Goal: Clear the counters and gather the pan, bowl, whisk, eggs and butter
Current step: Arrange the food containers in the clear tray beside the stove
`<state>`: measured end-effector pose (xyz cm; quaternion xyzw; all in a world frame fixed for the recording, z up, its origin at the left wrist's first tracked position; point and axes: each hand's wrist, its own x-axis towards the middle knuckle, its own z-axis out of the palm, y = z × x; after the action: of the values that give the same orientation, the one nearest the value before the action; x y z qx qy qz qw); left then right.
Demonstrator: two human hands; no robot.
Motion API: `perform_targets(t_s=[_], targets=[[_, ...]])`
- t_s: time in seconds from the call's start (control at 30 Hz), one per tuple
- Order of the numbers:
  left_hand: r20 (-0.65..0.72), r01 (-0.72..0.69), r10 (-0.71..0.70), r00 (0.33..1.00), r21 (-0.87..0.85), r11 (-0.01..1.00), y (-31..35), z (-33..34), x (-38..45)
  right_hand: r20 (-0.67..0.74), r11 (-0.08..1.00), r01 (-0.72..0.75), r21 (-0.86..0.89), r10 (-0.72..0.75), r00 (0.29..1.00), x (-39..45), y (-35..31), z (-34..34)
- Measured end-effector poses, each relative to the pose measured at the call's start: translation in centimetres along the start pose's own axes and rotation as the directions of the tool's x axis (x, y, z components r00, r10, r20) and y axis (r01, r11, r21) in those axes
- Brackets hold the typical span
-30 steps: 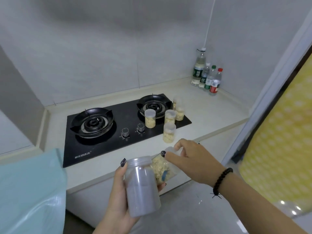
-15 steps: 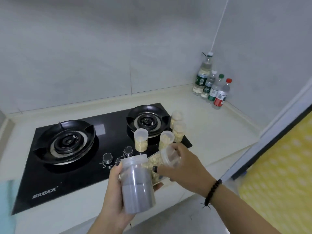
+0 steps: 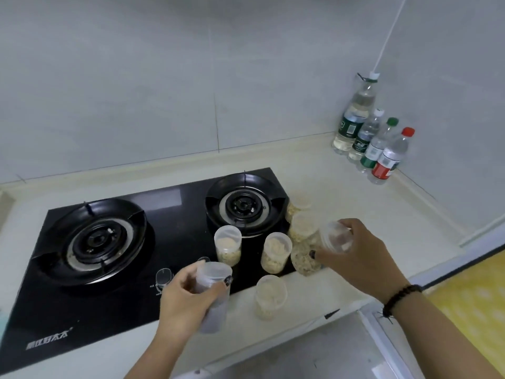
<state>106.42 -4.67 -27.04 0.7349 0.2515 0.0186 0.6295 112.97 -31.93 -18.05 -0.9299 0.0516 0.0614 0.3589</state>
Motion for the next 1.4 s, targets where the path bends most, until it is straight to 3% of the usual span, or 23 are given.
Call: perform_targets(t_s=[0.17, 0.3, 0.43, 0.67, 0.93, 1.1, 1.2, 1.3, 1.4], targets=[[-0.115, -0.011, 0.025, 0.993, 0.125, 0.992, -3.4, 1.7, 0.2, 0.209, 0.97, 0.097, -0.223, -0.05, 0.977, 2.6, 2.9, 2.6], [-0.218, -0.036, 0.066, 0.974, 0.14, 0.99, -4.1, 4.5, -1.1, 0.385, 0.934, 0.23, -0.275, -0.112, 0.916, 4.0, 4.8, 5.0], [-0.353, 0.006, 0.02, 0.936, 0.072, 0.997, -4.4, 7.2, -2.7, 0.492, 0.841, 0.411, -0.351, -0.207, 0.846, 4.8, 5.8, 5.9], [-0.507, 0.03, 0.021, 0.862, 0.092, 0.995, -5.4, 10.1, -4.3, 0.567, 0.739, 0.587, -0.33, -0.342, 0.749, 5.7, 7.6, 6.0], [-0.595, 0.068, -0.004, 0.804, 0.085, 0.994, -4.9, 11.2, -6.1, 0.63, 0.689, 0.672, -0.27, -0.402, 0.665, 6.0, 8.8, 5.5], [-0.666, 0.051, -0.039, 0.745, -0.002, 0.999, -4.2, 10.3, -9.5, 0.641, 0.698, 0.665, -0.267, -0.386, 0.663, 5.6, 7.2, 3.6], [-0.7, 0.022, -0.045, 0.712, -0.042, 0.999, -3.2, 8.5, -11.8, 0.586, 0.647, 0.711, -0.275, -0.474, 0.658, 4.4, 5.2, 1.8], [-0.745, -0.031, -0.054, 0.665, -0.099, 0.995, -2.5, 6.5, -15.0, 0.534, 0.579, 0.785, -0.221, -0.601, 0.594, 1.7, 2.5, 1.4], [-0.781, -0.065, -0.069, 0.62, -0.138, 0.988, -2.5, 4.5, -19.0, 0.542, 0.506, 0.855, -0.115, -0.689, 0.481, -2.2, -0.4, 2.6]])
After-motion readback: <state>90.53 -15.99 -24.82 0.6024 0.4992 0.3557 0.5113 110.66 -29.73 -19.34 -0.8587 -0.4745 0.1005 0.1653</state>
